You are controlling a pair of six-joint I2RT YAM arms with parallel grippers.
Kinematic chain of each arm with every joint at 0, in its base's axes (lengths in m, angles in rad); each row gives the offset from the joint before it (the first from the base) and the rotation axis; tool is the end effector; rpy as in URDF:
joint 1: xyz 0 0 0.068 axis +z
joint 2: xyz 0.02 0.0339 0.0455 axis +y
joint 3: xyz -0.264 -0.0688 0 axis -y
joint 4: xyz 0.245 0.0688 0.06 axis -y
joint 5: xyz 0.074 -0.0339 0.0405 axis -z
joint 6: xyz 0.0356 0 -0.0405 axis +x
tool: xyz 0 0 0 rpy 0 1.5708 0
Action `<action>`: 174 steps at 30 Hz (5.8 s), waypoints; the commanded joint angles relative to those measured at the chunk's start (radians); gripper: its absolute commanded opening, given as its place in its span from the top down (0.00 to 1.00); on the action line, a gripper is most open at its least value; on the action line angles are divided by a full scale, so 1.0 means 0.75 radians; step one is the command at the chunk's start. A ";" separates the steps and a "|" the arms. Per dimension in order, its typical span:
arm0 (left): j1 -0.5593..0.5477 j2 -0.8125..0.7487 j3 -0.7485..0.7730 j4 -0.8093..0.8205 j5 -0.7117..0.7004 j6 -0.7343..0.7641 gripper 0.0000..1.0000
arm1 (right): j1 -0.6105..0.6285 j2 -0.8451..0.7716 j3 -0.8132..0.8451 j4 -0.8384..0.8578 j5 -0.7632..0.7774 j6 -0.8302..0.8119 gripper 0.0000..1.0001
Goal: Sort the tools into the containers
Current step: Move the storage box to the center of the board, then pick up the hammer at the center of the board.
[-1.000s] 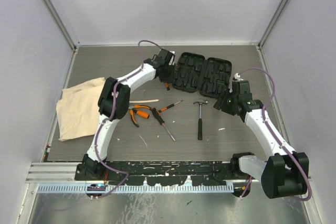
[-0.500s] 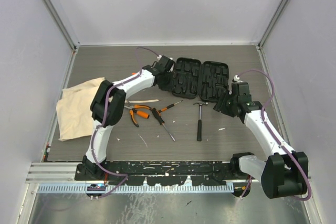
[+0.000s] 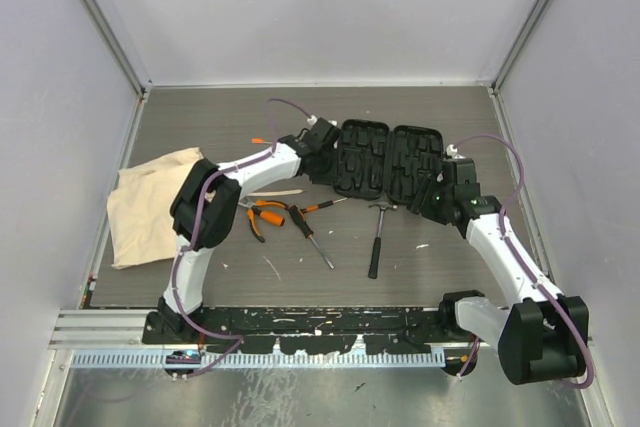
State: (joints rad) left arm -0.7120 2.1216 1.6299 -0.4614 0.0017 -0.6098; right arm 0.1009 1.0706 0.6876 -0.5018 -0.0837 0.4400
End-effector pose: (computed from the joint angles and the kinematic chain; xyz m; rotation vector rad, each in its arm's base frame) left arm 0.3527 -0.3045 0.1863 0.1339 2.6046 -0.5125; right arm 0.2110 0.0244 0.2245 0.3821 2.4520 0.3369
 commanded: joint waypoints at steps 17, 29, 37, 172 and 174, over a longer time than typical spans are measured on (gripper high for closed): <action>0.046 -0.562 0.024 -0.124 -0.192 0.222 0.42 | 0.070 -0.088 0.127 -0.087 0.121 -0.026 0.48; 0.153 -0.947 -0.345 -0.256 -0.266 0.382 0.37 | 0.375 -0.103 0.066 -0.133 0.476 0.293 0.46; 0.156 -1.036 -0.481 -0.256 -0.252 0.418 0.37 | 0.615 0.001 0.008 -0.163 0.564 0.534 0.46; -0.404 -0.297 -0.377 0.548 0.202 -0.430 1.00 | 0.868 -0.368 -0.111 -0.075 0.534 0.469 0.70; -0.394 -0.350 -0.382 0.501 0.170 -0.383 1.00 | 0.867 -0.439 -0.056 -0.163 0.617 0.463 0.58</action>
State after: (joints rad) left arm -1.0142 1.9987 1.3449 -0.0597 0.1547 -1.0016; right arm 0.7502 0.8471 0.5121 -0.5415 0.2462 0.8345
